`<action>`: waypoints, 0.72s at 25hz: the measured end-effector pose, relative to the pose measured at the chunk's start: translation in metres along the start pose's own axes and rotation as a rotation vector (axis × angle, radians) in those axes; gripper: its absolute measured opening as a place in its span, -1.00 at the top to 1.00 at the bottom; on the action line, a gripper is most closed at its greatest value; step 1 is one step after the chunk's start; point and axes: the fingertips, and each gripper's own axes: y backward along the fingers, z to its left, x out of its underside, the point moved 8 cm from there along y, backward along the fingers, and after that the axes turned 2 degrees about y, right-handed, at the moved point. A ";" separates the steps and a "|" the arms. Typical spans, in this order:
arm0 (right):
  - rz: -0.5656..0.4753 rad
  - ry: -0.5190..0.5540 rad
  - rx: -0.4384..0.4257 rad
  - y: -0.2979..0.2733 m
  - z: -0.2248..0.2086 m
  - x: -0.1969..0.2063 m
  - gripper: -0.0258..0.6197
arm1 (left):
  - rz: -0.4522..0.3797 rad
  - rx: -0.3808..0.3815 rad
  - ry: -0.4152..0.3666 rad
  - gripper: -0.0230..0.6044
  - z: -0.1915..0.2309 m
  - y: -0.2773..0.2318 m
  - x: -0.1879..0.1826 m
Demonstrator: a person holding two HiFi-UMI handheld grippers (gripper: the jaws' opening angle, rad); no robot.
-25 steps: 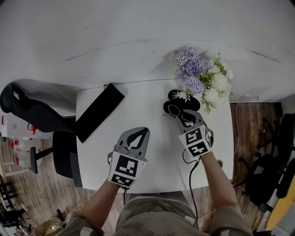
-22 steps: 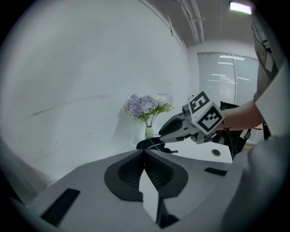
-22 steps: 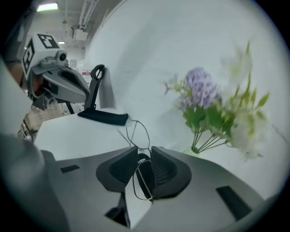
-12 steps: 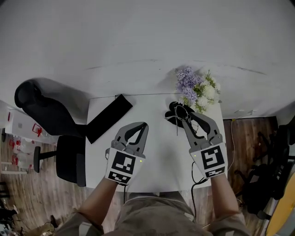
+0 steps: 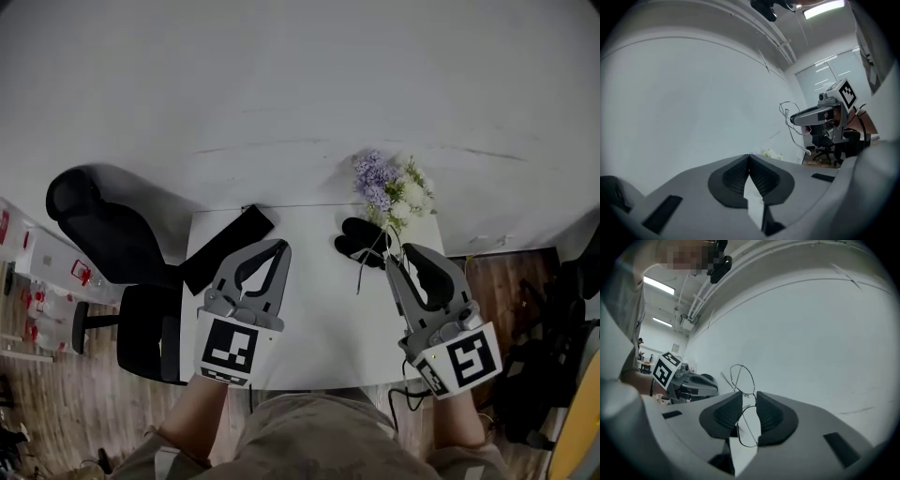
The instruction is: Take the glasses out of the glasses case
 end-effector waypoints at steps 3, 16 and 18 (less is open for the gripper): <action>-0.032 -0.032 0.006 0.018 0.010 -0.006 0.58 | -0.032 -0.001 0.005 0.87 -0.003 0.017 -0.006; 0.124 -0.115 -0.020 0.042 0.047 0.043 0.58 | 0.036 0.020 0.093 0.88 -0.027 0.050 0.025; 0.126 -0.120 -0.020 0.041 0.047 0.044 0.58 | 0.046 0.020 0.097 0.87 -0.028 0.051 0.028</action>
